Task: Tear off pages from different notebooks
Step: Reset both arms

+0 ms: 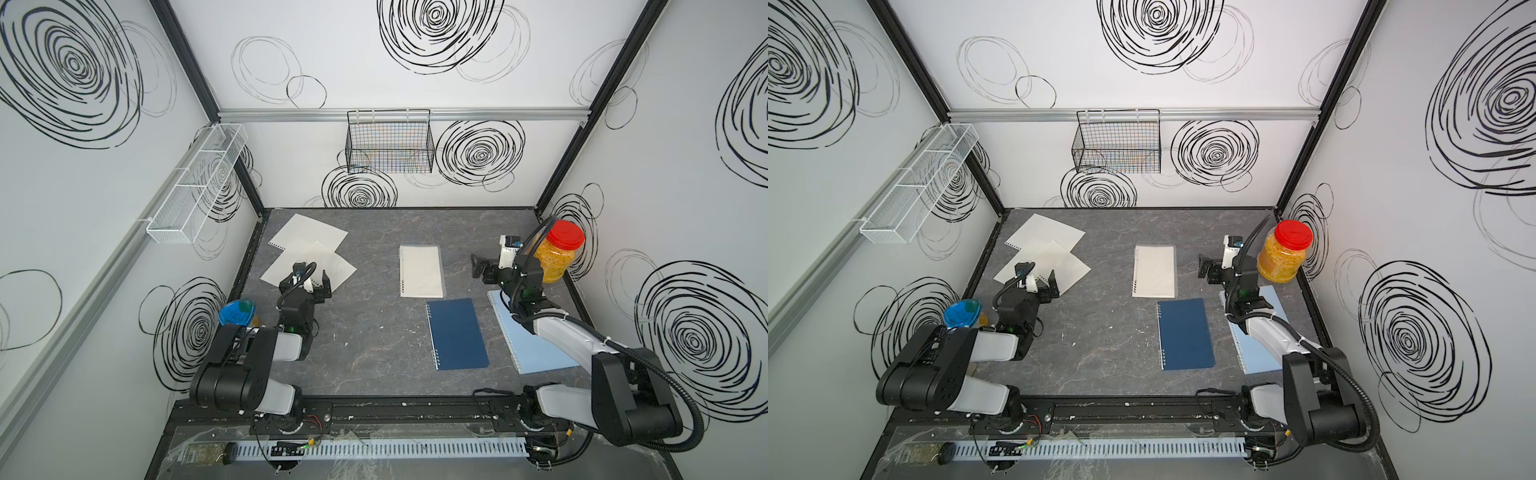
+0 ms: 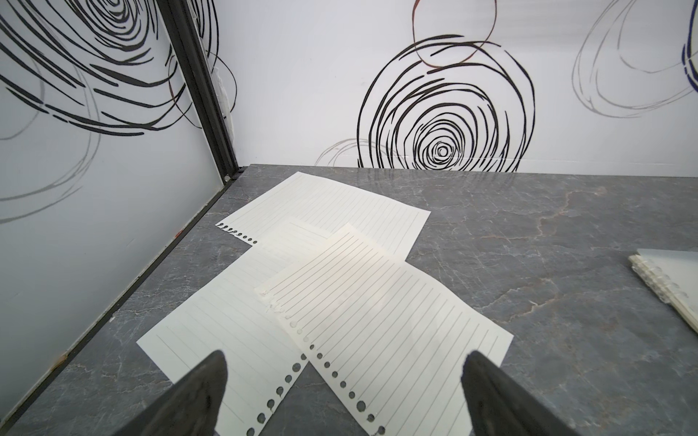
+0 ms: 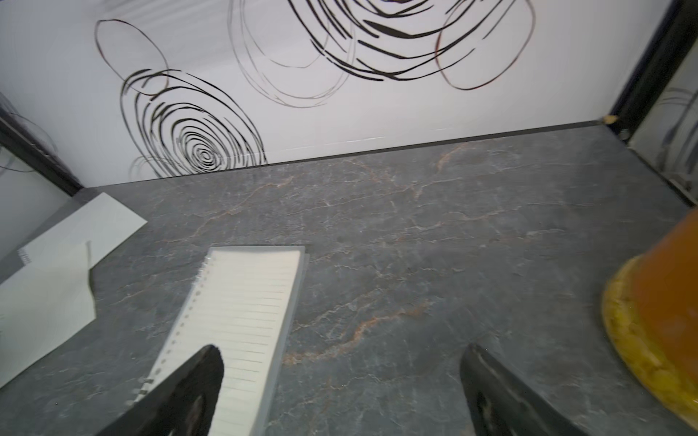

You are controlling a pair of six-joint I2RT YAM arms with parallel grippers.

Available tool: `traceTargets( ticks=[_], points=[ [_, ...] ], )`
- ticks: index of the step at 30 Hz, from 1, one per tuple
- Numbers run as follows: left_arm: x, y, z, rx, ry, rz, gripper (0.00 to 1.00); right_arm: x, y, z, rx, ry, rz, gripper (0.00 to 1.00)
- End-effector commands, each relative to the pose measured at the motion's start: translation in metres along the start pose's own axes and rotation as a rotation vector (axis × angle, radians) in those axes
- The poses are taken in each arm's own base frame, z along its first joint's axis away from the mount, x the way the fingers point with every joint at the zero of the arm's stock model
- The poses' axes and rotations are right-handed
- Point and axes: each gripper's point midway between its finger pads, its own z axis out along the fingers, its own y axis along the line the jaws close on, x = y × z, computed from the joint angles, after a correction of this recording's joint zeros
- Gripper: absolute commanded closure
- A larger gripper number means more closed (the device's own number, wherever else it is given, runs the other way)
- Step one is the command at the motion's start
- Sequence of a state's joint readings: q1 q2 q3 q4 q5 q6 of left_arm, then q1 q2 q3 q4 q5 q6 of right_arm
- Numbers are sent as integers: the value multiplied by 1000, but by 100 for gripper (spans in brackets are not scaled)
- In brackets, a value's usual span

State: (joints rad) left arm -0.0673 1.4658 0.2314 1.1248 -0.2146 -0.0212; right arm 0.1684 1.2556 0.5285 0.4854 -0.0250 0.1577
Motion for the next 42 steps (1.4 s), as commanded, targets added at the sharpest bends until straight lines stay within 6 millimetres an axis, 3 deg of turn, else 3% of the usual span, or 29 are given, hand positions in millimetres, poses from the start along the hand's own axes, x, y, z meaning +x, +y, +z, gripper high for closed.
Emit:
traceTargets(
  ticks=[1, 9, 16, 21, 22, 23, 25, 27, 29, 30, 34, 42],
  points=[
    [-20, 0, 0, -7, -75, 1, 1, -25, -29, -9, 149, -112, -77, 0],
    [-20, 0, 0, -8, -75, 1, 1, -3, -66, -10, 164, -116, -40, 0],
    [-20, 0, 0, -8, -75, 1, 1, 6, -79, -21, 179, -101, -38, 0],
    [-21, 0, 0, -7, -76, 1, 1, 33, -100, -28, 232, -116, 24, 0],
    [-20, 0, 0, -8, -75, 2, 1, 35, -100, -29, 223, -147, 21, 0],
    [-20, 0, 0, -7, -75, 1, 1, 50, -101, -26, 211, -154, 15, 0],
    [-20, 0, 0, -7, -75, 1, 1, 41, -75, -17, 53, -238, -76, 0],
    [-20, 0, 0, -7, -73, 1, 1, 62, -73, -2, 52, -3, -70, 0],
    [-20, 0, 0, -8, -74, 1, 1, 49, -67, -6, 16, -145, -126, 0],
    [-20, 0, 0, -7, -74, 1, 1, 46, -69, -11, 26, -188, -119, 0],
    [-21, 0, 0, -7, -75, 1, 1, 58, -77, 2, 83, -18, -63, 0],
    [-21, 0, 0, -8, -75, 1, 1, 54, -79, 2, 106, -36, -68, 0]
  ],
)
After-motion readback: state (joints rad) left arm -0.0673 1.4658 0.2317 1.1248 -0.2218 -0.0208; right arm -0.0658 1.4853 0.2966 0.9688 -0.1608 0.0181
